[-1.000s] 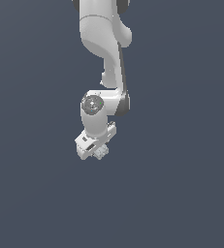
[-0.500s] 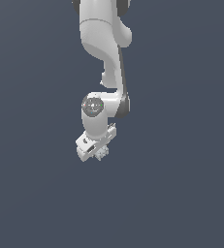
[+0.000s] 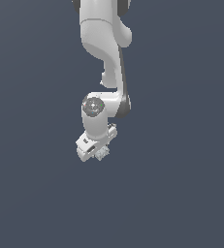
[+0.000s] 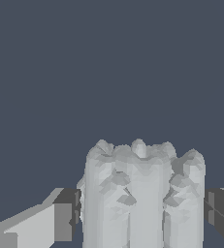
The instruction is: Pick up the object and move it to a goal position.
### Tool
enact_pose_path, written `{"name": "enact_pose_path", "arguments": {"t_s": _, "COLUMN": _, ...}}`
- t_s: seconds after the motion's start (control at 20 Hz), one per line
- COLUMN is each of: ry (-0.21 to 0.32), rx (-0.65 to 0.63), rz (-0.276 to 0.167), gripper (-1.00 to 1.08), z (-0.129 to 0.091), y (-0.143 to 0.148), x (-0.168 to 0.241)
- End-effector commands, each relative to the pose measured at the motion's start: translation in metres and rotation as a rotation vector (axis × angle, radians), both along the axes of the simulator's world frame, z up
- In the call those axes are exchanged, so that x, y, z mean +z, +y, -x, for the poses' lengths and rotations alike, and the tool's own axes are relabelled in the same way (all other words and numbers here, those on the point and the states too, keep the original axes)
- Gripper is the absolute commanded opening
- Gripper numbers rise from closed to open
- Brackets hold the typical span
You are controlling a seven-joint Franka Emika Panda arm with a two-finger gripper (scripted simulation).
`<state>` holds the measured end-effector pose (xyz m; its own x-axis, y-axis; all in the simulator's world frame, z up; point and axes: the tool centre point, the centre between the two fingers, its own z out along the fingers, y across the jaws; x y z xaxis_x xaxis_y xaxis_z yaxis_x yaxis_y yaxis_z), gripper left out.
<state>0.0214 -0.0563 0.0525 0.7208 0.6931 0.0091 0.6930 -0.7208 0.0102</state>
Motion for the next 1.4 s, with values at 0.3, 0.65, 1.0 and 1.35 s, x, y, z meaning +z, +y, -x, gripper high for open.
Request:
{"name": "enact_pose_path", "arguments": {"t_s": 0.3, "ry": 0.003, "rx": 0.002, "rz": -0.001, "gripper": -1.0, "z": -0.015, "y": 0.028, "x": 0.0}}
{"name": "enact_pose_path", "arguments": {"t_s": 0.65, "ry": 0.007, "rx": 0.0, "rz": -0.001, "gripper": -1.0, "z": -0.043, "y": 0.071, "x": 0.003}}
{"name": "enact_pose_path", "arguments": {"t_s": 1.0, "ry": 0.009, "rx": -0.001, "rz": -0.001, "gripper": -1.0, "z": -0.073, "y": 0.118, "x": 0.008}}
{"name": "enact_pose_path", "arguments": {"t_s": 1.35, "ry": 0.012, "rx": -0.001, "rz": -0.001, "gripper": -1.0, "z": -0.097, "y": 0.153, "x": 0.011}}
